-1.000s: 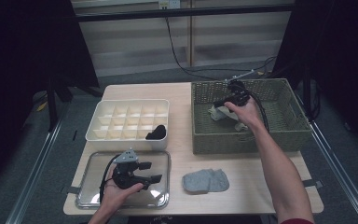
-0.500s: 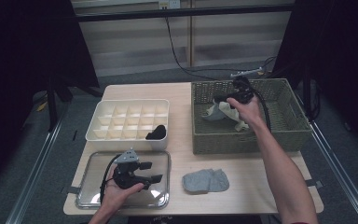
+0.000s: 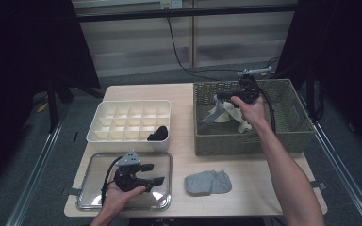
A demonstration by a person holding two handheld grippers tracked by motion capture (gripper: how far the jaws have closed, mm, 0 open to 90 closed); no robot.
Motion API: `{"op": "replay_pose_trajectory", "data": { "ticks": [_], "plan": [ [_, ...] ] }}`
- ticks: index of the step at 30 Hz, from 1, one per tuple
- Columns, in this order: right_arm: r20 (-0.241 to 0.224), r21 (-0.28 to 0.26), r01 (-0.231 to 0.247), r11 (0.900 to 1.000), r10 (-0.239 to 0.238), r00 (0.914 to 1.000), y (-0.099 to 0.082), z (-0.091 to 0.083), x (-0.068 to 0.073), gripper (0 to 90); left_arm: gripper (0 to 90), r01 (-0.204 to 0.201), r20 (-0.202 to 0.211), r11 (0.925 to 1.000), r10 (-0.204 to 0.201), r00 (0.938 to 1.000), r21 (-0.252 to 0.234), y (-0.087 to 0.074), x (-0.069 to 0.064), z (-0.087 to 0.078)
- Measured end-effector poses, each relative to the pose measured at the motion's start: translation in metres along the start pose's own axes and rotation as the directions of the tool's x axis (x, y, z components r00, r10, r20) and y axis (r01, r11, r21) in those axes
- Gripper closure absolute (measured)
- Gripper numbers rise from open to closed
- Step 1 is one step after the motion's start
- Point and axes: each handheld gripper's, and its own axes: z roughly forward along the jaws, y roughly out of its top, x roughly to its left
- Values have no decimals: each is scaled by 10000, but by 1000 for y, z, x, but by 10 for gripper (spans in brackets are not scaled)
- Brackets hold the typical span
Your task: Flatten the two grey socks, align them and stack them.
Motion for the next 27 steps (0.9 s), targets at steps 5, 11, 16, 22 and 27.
{"op": "replay_pose_trajectory", "data": {
  "ticks": [5,11,16,22,27],
  "plan": [
    [-109,-157,3,9999,-5,9999,3,-6,4,900,281,-30,105,10000,31,9999,-85,-1,-2,-1],
    [-83,-322,95,9994,-98,9999,4,-13,10,900,281,-52,111,9999,53,9999,-88,-1,-5,-2],
    [-160,-484,172,9987,-180,9997,6,-19,14,900,281,-92,134,9999,93,9999,-108,-1,-5,-1],
    [-247,-728,187,9972,-206,9995,7,-27,16,900,280,-86,246,9999,89,9997,-114,0,-8,1],
    [-285,-864,192,9961,-218,9994,8,-32,20,900,279,-1,337,9998,8,9994,-209,0,-9,2]
  ]
}}
